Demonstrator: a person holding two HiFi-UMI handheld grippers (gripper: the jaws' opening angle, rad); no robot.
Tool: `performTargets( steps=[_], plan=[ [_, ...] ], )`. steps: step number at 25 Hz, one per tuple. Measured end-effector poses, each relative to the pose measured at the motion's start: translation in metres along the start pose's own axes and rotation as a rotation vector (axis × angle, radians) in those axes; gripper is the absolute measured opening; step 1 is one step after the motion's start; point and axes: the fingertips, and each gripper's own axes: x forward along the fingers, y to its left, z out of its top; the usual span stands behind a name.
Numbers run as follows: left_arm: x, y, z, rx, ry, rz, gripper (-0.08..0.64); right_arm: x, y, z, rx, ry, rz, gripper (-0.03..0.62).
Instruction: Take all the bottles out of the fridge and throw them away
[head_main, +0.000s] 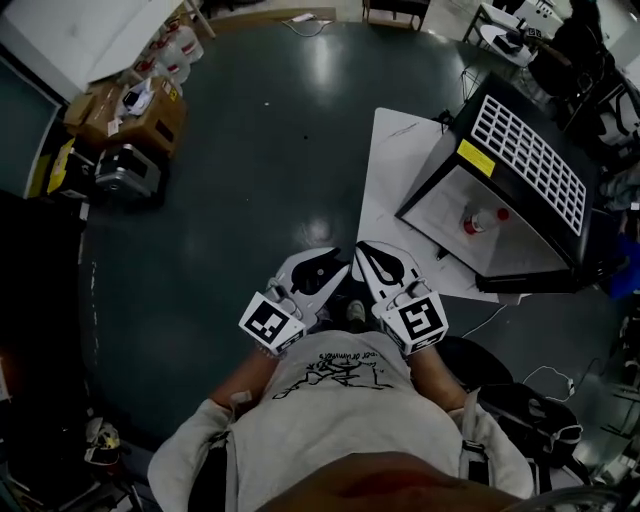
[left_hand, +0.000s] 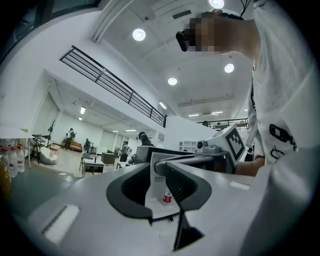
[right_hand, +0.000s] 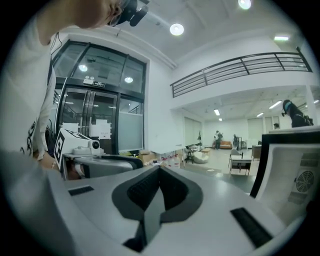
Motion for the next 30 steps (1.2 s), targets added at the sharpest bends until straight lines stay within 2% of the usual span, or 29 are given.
performTargets(
  steps=[8, 30],
  plan=[
    [0.007, -0.004, 0.022, 0.013, -0.012, -0.046, 0.1, -0.006, -0.002, 0.023, -0.032, -0.022, -0.031, 0.008],
    [0.069, -0.056, 0.02, -0.01, -0.021, -0.222, 0.094, -0.072, -0.05, 0.014, 0.019, -0.018, -0.211, 0.008]
  ],
)
